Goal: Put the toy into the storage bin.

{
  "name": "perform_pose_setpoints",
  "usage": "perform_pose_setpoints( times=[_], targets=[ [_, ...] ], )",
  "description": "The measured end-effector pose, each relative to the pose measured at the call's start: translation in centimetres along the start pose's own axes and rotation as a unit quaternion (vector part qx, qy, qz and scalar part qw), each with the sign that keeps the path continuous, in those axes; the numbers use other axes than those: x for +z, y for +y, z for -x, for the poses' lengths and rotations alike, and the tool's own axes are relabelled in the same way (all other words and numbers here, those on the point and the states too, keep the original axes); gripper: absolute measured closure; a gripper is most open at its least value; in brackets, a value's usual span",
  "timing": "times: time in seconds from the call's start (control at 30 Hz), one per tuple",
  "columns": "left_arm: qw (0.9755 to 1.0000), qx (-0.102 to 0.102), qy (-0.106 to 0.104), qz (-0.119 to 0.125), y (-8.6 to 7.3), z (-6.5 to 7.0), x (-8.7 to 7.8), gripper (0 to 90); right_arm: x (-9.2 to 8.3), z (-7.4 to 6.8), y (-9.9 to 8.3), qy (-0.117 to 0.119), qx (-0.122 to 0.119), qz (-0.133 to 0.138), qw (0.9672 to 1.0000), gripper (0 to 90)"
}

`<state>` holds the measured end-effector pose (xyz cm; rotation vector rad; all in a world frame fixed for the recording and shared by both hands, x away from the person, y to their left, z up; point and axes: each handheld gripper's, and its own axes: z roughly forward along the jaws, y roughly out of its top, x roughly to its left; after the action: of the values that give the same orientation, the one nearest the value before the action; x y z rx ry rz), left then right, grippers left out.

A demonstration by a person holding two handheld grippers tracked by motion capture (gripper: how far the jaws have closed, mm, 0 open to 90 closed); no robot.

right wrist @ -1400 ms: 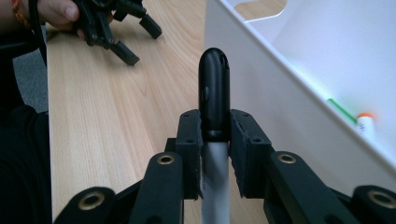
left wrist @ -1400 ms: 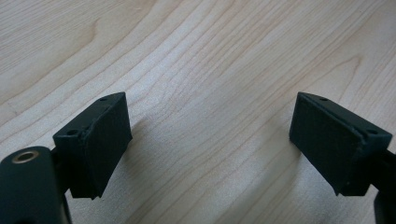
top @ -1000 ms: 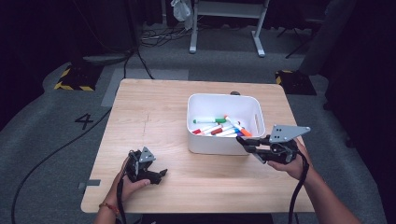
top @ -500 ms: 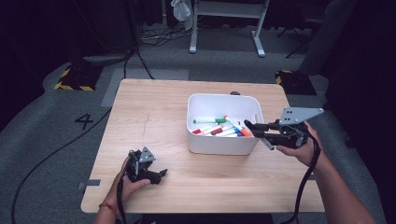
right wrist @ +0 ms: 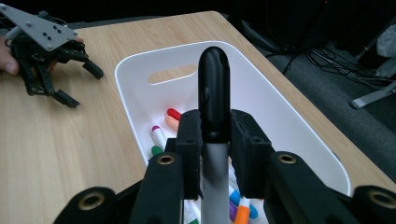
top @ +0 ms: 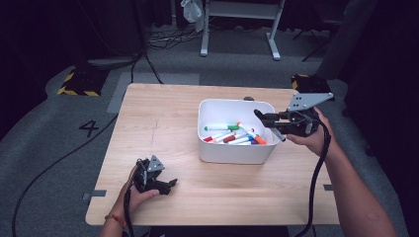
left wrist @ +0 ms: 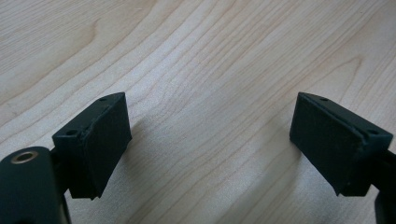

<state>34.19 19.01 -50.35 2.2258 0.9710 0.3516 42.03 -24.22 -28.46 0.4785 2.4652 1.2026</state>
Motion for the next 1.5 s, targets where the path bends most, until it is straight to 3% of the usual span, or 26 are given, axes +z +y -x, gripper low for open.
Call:
perform_pose_setpoints(
  times=[0.27, 0.73, 0.93, 1.17, 1.5],
  targets=[
    [1.0, 0.0, 0.001, 0.0, 0.0, 0.0, 0.0, 12.6, 1.8, 0.8, 1.1, -0.005, -0.014, -0.018, 0.9997, 74.8],
    [1.0, 0.0, 0.001, 0.0, 0.0, 0.0, 0.0, 12.5, 5.9, 1.9, 1.0, 0.02, -0.011, -0.053, 0.9984, 74.9],
    [1.0, 0.0, 0.001, 0.0, 0.0, 0.0, 0.0, 12.5, 7.8, 1.4, 0.7, 0.035, -0.022, -0.083, 0.9957, 74.9],
    [1.0, 0.0, 0.001, 0.0, 0.0, 0.0, 0.0, 12.5, 9.1, 1.4, 0.0, 0.047, -0.018, -0.1, 0.9938, 74.9],
    [1.0, 0.0, 0.001, 0.001, 0.0, 0.0, 0.0, 12.5, 10.7, 0.9, -1.1, 0.079, -0.03, -0.144, 0.986, 74.9]
  ],
)
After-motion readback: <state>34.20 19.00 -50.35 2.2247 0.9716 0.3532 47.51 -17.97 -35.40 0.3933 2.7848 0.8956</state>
